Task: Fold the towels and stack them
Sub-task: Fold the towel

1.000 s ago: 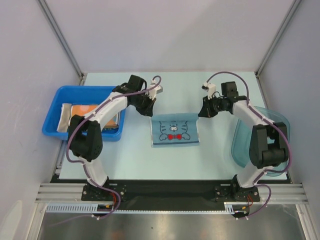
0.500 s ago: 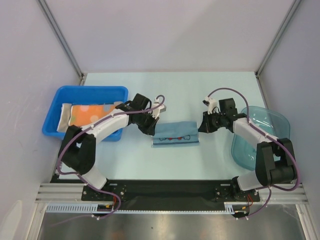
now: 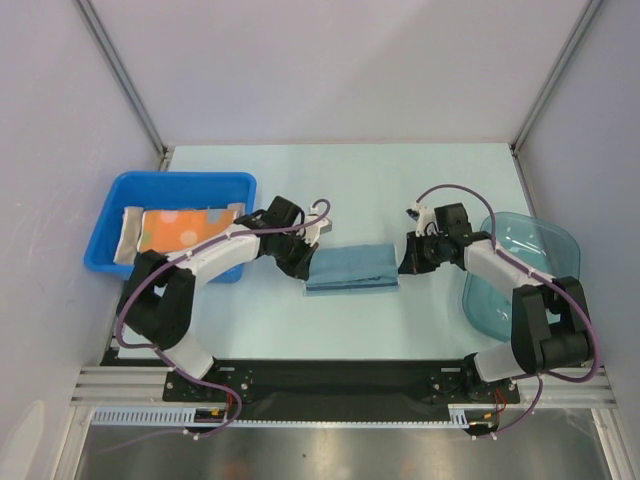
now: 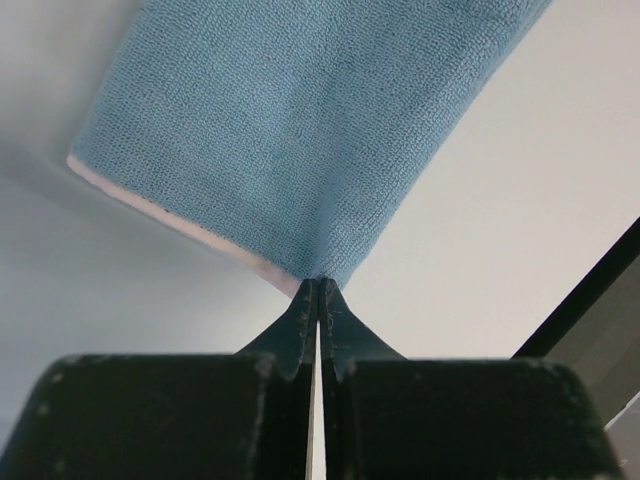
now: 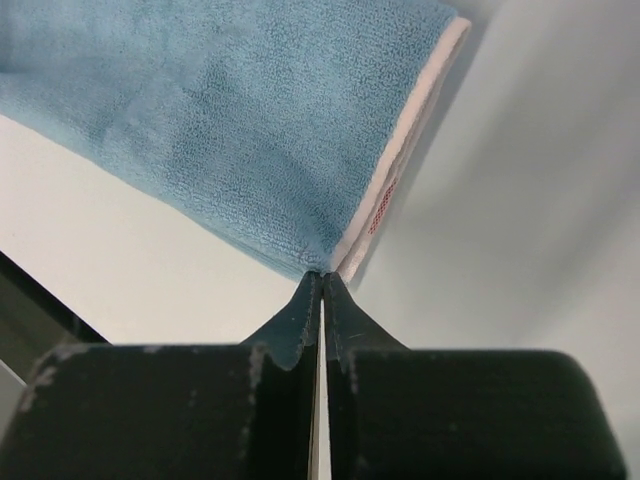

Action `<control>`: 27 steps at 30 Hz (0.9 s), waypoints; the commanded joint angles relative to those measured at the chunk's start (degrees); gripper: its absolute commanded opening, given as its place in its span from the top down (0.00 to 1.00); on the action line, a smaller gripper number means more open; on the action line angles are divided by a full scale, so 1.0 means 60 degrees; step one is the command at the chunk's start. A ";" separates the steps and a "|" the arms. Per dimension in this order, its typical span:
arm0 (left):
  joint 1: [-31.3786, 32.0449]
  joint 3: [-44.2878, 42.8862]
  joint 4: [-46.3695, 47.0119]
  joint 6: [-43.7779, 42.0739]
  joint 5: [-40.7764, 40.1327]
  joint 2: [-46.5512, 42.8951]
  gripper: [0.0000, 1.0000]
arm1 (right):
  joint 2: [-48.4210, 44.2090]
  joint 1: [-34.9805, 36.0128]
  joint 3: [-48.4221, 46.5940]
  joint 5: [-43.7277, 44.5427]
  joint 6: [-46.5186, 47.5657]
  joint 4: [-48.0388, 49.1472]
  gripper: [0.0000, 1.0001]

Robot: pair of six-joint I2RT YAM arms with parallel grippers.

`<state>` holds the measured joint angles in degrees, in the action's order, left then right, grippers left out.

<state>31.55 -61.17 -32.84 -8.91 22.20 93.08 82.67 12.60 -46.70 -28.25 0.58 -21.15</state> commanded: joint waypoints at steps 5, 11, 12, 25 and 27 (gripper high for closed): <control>0.0191 0.0189 0.0156 0.0151 0.0211 0.0175 1.00 | -0.0595 0.0141 0.0034 0.0329 -0.0360 -0.0416 1.00; 0.0235 0.0190 -0.0048 0.0166 0.0329 0.0234 1.00 | -0.0655 0.0244 -0.0331 0.0533 -0.0345 -0.1235 0.86; 0.0235 0.0117 -0.0107 0.0181 0.0213 0.0220 0.99 | -0.0610 0.0244 -0.0448 0.0621 -0.0375 -0.1657 0.74; 0.0308 -0.0499 -0.0286 0.1102 -0.0269 -0.0645 0.60 | -0.0171 0.0507 -0.1666 0.1090 -0.2423 -0.1809 0.67; 0.0293 -0.0207 0.0052 0.1424 -0.0287 -0.0630 0.59 | 0.0033 0.0668 -0.1563 0.1060 -0.2630 -0.1326 0.67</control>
<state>32.80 -61.98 -35.27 -4.54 21.43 91.44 81.03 15.20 -55.13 -22.98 -10.07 -33.41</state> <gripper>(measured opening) 0.409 0.327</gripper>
